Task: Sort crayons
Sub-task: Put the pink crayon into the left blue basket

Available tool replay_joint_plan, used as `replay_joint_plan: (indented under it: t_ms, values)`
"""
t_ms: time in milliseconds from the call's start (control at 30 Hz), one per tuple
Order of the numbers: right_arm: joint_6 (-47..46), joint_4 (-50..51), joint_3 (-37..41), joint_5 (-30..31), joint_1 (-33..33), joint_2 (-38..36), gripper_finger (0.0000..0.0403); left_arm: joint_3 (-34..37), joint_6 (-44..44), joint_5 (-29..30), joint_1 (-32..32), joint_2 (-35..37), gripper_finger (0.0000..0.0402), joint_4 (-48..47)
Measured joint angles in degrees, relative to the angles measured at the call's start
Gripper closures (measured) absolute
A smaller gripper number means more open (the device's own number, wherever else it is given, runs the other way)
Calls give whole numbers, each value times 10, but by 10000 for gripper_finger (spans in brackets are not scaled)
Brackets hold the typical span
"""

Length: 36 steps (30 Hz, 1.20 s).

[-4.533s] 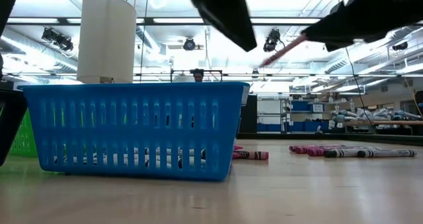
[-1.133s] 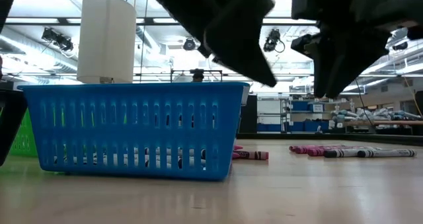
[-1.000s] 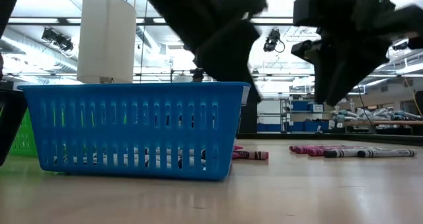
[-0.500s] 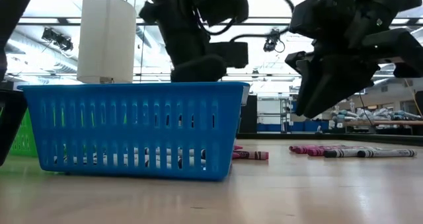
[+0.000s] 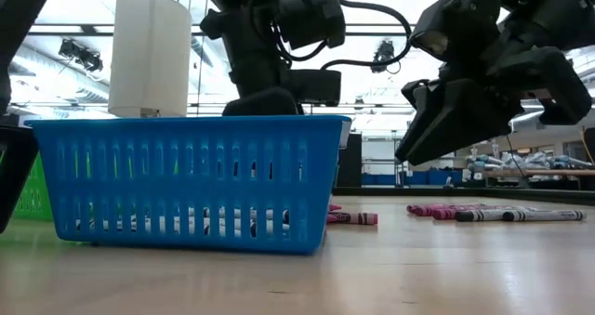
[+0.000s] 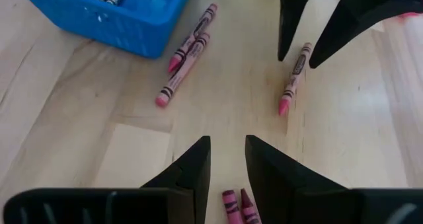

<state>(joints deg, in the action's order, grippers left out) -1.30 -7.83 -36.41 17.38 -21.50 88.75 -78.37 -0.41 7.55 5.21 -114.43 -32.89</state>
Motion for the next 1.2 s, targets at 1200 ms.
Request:
replay_joint_plan:
  t_ms: [1200]
  values:
    - [15, -41, 25, 12, -18, 0, 298, -3, 10, 4, -14, -28, 264, -35]
